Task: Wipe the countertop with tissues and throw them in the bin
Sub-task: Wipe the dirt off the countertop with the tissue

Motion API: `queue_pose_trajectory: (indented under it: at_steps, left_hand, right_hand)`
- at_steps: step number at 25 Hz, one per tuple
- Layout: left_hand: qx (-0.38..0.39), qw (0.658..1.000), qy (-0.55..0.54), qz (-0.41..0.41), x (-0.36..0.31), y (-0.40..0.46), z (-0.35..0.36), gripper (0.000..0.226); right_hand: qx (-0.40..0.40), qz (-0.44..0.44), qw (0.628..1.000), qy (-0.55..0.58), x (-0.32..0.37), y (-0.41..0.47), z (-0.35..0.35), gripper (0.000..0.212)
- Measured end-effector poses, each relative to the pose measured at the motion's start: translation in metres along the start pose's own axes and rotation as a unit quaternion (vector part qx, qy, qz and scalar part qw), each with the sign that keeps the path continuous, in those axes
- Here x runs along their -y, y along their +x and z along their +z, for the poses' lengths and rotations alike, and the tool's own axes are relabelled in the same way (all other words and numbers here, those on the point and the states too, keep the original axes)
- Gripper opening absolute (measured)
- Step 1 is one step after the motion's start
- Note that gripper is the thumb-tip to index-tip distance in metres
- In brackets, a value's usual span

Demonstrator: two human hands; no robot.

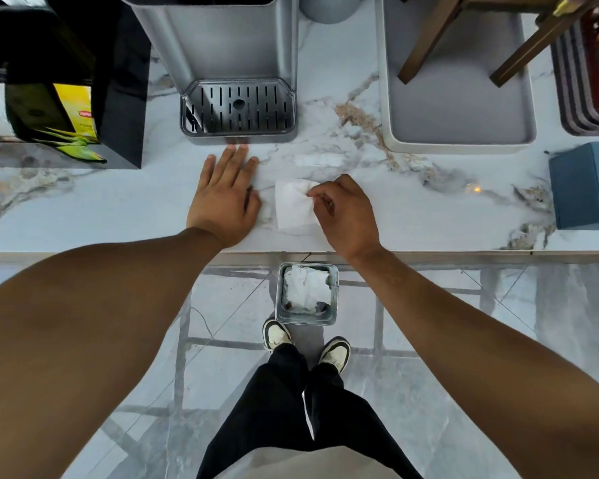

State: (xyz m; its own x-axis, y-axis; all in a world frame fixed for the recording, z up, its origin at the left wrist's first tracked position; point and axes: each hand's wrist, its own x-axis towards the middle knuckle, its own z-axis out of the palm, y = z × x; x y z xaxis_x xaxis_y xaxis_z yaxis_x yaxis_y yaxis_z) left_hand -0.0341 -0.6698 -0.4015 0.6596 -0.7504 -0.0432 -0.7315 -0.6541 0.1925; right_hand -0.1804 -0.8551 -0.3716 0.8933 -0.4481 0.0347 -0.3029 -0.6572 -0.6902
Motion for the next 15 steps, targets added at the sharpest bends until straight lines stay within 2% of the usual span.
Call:
queue_pose_trajectory:
  at_steps: [4,10,15]
  left_hand:
    - [-0.003,1.0,-0.004,0.001,0.0,0.0,0.001,0.06]
    - [-0.002,1.0,-0.016,0.009,0.001,0.0,-0.001,0.059]
    - [0.015,0.999,-0.042,0.012,-0.001,-0.002,-0.006,0.058]
  right_hand:
    - [0.02,-0.014,1.0,-0.019,-0.002,0.003,0.004,0.017]
    - [-0.021,-0.014,0.999,-0.028,-0.001,-0.008,-0.007,0.024]
    - [-0.045,0.056,0.995,-0.07,-0.013,-0.013,-0.022,0.031]
